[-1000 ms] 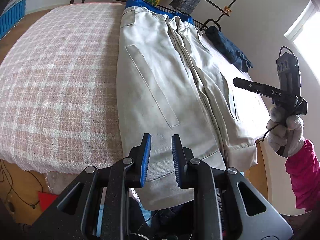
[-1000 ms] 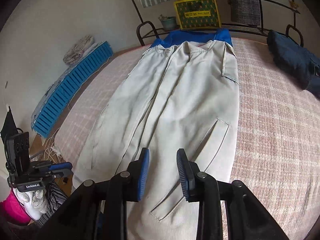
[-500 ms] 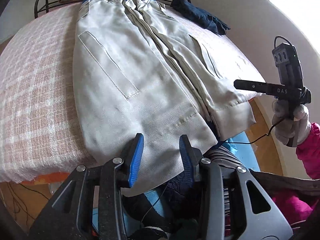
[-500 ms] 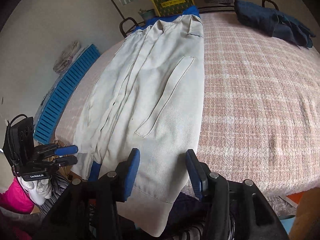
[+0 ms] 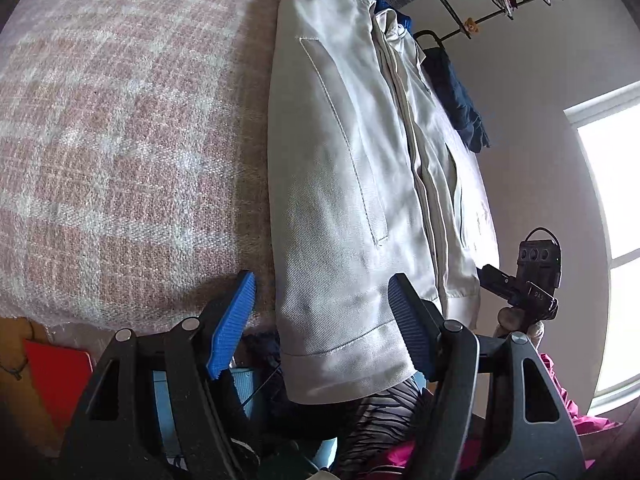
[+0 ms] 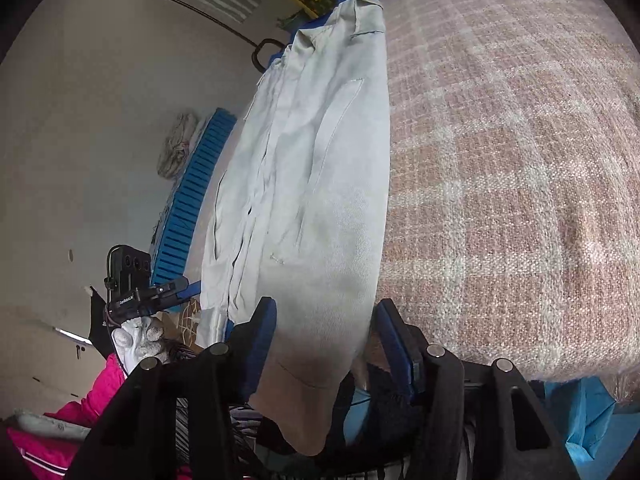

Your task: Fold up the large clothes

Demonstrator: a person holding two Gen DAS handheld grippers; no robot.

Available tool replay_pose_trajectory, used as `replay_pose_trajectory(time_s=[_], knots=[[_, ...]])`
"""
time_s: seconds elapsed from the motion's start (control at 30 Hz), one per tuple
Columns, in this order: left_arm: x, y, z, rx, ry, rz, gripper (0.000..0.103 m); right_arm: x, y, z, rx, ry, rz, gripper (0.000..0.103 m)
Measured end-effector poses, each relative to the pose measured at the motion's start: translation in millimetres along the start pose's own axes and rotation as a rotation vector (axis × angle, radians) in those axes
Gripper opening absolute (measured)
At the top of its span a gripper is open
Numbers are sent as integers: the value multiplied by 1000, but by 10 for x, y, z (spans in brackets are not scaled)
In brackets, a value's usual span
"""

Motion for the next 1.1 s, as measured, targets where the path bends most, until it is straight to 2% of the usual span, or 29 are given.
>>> replay_pose_trajectory(time_s=[0.1, 0.17, 0.27, 0.3, 0.37, 0.43, 0.57, 0.63, 0.7, 0.73, 0.77, 0.83, 0.97, 1.03, 1.1], knots=[[39, 47, 26, 5, -16, 22, 70, 62, -56, 36, 17, -30, -64, 55], [99, 92, 84, -5, -53, 56, 62, 103, -99, 87, 29, -46, -109, 55], [140, 137, 84, -2, -56, 48, 57, 152, -151, 110, 41, -32, -126, 54], [154, 148, 72, -19, -57, 57, 57, 168, -164, 107, 57, -32, -140, 51], [161, 191, 43, -23, -55, 65, 57, 158, -191, 84, 78, -35, -174, 37], [121, 198, 36, -32, -42, 76, 57, 112, -210, 61, 90, -28, -209, 37], [159, 71, 97, -75, -37, 71, 55, 267, -273, 124, 5, -78, -95, 41], [150, 96, 108, -63, -33, 65, 55, 302, -287, 147, -10, -94, -79, 41], [127, 141, 116, -43, -30, 36, 42, 303, -313, 136, -6, -99, -89, 41], [105, 167, 115, -31, -26, 17, 25, 307, -332, 113, 4, -98, -101, 32], [77, 201, 105, -25, -20, 20, 15, 292, -349, 94, 14, -96, -121, 24], [8, 268, 56, -28, -3, 51, 9, 237, -372, 49, 34, -80, -164, 18], [-45, 444, -18, 15, 13, 55, 9, 139, -496, -87, 76, -25, -263, 15], [-35, 499, -36, 39, 22, 40, 8, 133, -559, -142, 77, -5, -270, 14], [-35, 518, -86, 23, 32, 59, 7, 125, -626, -203, 68, 12, -265, 13]])
Point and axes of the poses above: each gripper's, at about its wrist camera, not at the fingertips, and x roughly the way its jaws point, y to its right, z to its underside, the point moved 5 cm from there along x, roughly the way its jaws point, and after that the axes turned 7 degrees about z, right-handed, at the moved point
